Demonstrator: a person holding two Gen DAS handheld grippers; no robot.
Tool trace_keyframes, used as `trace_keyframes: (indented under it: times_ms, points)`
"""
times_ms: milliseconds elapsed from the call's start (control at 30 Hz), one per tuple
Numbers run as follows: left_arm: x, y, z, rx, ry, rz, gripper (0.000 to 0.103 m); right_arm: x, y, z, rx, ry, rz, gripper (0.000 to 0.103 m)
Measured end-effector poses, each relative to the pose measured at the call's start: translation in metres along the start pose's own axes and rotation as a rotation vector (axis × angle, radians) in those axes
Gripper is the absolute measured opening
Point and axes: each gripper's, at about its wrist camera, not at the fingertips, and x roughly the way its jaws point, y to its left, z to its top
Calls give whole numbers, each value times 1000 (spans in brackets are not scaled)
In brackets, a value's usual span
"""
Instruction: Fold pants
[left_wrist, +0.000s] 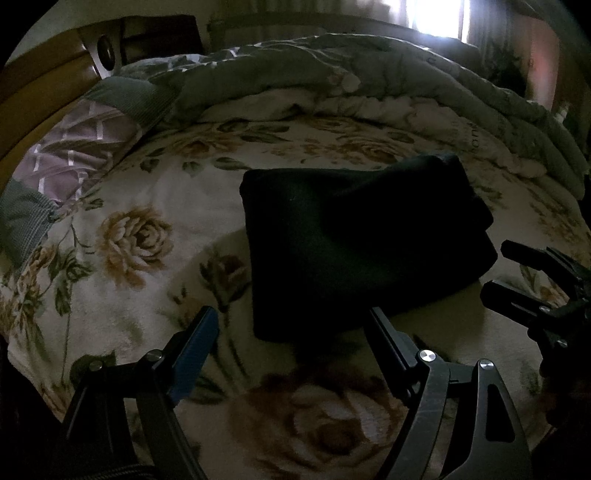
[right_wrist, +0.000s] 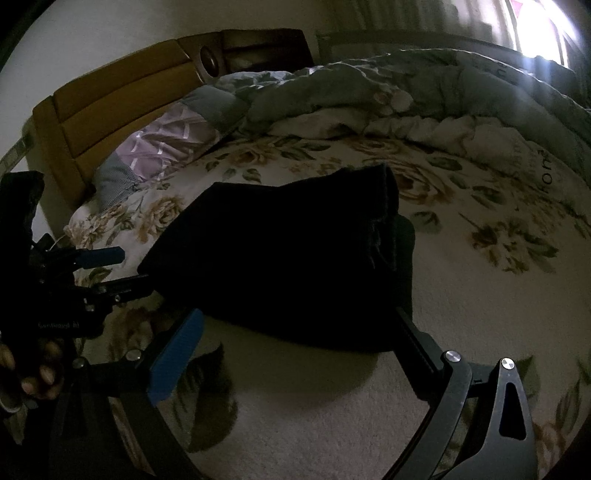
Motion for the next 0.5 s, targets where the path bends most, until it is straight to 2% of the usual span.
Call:
trace_keyframes:
  times_ms: [500]
  points:
    - [-4, 1, 6, 2, -19, 2, 83, 0, 1, 3, 0, -7, 4, 98]
